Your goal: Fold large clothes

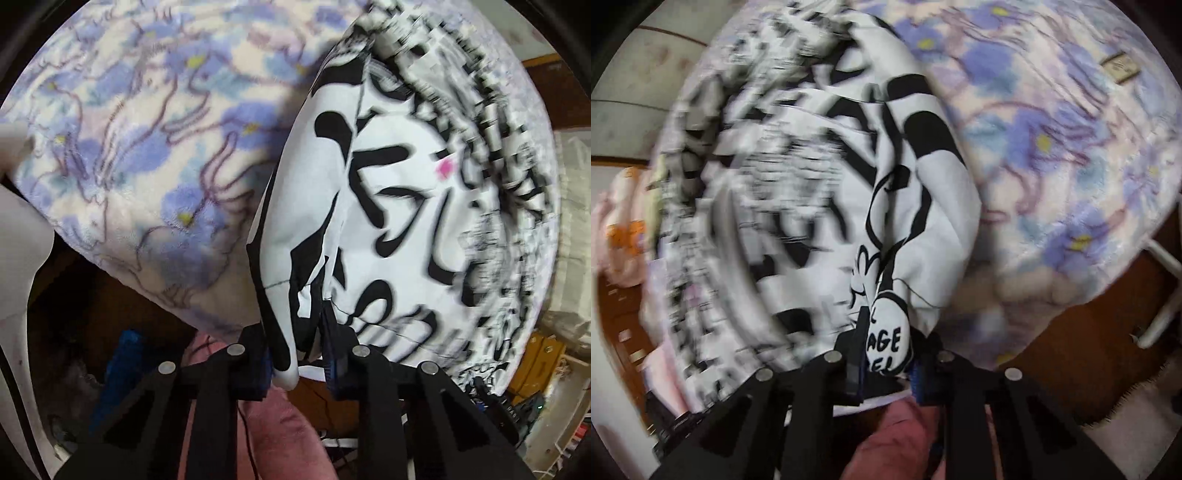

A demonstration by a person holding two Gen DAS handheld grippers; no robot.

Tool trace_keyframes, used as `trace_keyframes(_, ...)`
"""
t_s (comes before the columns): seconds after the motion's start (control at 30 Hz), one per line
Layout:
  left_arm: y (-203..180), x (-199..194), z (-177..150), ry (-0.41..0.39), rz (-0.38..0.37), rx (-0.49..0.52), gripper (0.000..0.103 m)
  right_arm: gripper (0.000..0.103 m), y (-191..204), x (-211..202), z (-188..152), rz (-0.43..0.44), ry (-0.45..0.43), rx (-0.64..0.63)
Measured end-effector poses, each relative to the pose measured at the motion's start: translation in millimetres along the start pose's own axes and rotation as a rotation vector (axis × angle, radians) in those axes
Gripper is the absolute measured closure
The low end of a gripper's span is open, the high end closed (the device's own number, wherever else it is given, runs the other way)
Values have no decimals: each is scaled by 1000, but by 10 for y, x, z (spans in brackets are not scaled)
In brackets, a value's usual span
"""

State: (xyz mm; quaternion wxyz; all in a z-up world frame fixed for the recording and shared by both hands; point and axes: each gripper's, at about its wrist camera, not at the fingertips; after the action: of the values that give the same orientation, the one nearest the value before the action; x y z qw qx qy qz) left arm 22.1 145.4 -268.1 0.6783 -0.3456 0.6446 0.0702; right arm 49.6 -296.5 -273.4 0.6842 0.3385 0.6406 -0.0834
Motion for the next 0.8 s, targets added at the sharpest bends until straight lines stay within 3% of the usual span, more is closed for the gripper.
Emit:
trace_keyframes(0.23, -436, -579, -35, -108, -137, -25, 86, 87, 266, -410, 103, 240, 7, -70)
trace_keyframes(0.43, -907, -1053, 18, -210, -185, -74, 87, 88, 483, -966, 403, 415, -65, -104)
trace_keyframes(0.57, -1182, -1288, 313, -272, -225, -85, 88, 88, 624, -1277, 640, 470, -128, -124)
trace_keyframes(0.7, -1348, -1452, 704, -275, -274, -110, 88, 88, 810, -1499, 943, 470, -167, -137)
trace_keyframes(0.8, -1454, -1547, 1021, -287, -270, -144, 88, 88, 1005, -1594, 1164, 467, -176, -124)
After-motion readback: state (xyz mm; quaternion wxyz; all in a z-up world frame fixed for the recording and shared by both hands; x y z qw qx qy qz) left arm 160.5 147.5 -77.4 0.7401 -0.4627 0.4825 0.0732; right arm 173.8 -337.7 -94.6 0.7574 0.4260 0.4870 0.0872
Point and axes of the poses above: each gripper's, at about its wrist camera, not at the fingertips, and x roughly the way its jaws point, y to its left, z to its top, and after that the axes turned 5 degrees about -z, right-handed
